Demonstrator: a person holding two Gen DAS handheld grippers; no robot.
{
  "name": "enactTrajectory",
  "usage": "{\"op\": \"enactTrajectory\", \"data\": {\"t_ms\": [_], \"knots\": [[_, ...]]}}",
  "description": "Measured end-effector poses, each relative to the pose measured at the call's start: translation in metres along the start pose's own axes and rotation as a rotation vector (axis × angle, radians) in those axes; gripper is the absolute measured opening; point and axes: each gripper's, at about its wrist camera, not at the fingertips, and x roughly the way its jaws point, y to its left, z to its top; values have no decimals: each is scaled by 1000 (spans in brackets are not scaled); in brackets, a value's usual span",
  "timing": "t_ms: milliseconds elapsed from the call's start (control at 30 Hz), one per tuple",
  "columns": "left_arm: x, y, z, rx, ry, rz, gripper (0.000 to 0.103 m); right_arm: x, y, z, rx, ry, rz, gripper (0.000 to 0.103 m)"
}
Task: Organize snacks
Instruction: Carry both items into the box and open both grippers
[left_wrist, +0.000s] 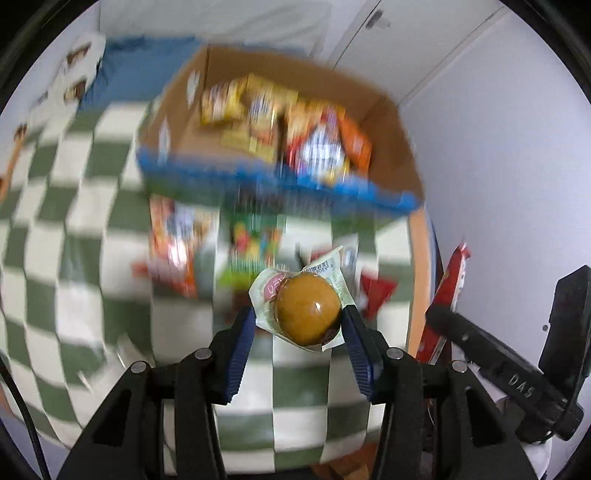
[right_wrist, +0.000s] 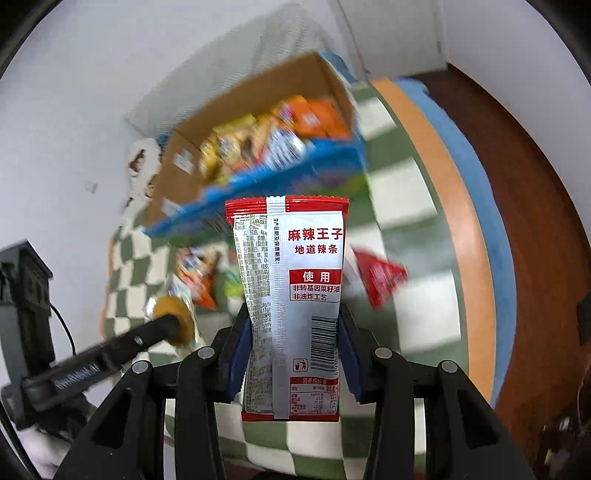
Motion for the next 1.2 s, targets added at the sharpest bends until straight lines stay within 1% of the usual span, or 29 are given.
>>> {"op": "enactTrajectory", "data": {"t_ms": [100, 167, 233, 333, 433, 533, 667, 800, 900, 967, 1000, 1033, 1067, 1100, 1133, 1167, 1200], "knots": [[-7, -11, 46, 24, -54, 38, 46, -2, 17, 36, -42, -29, 11, 45], [-10, -11, 65, 39, -78, 73, 46, 2, 27, 64, -72, -49, -8, 45], [-5, -10, 90, 53, -83, 114, 46, 10, 32, 94, -94, -57, -33, 45], [17, -4, 120, 61, -42, 147, 46, 27, 37, 131, -123, -56, -87, 45], [45, 6, 144, 58, 16, 182, 46, 51, 38, 168, -136, -28, -137, 45], [69, 13, 155, 66, 49, 216, 46, 74, 36, 191, -149, -1, -180, 45], [100, 22, 166, 72, 90, 250, 46, 104, 28, 206, -166, 36, -220, 45], [121, 30, 170, 74, 132, 275, 46, 127, 21, 204, -176, 71, -256, 45], [136, 36, 169, 74, 167, 280, 46, 142, 14, 201, -171, 111, -262, 46], [146, 39, 168, 77, 189, 281, 48, 155, 6, 197, -167, 155, -267, 50], [152, 42, 167, 74, 211, 281, 48, 160, 3, 195, -168, 175, -278, 57], [158, 46, 165, 63, 237, 281, 49, 163, 4, 194, -171, 189, -289, 68], [161, 48, 165, 53, 241, 273, 51, 165, 5, 193, -175, 193, -293, 76], [162, 51, 164, 46, 241, 266, 53, 165, 5, 194, -172, 196, -278, 85], [162, 53, 164, 35, 235, 265, 54, 166, 6, 194, -166, 203, -261, 88], [161, 55, 164, 30, 226, 267, 57, 166, 8, 194, -166, 202, -264, 89], [160, 55, 164, 28, 223, 264, 63, 167, 9, 194, -170, 200, -269, 90]]}}
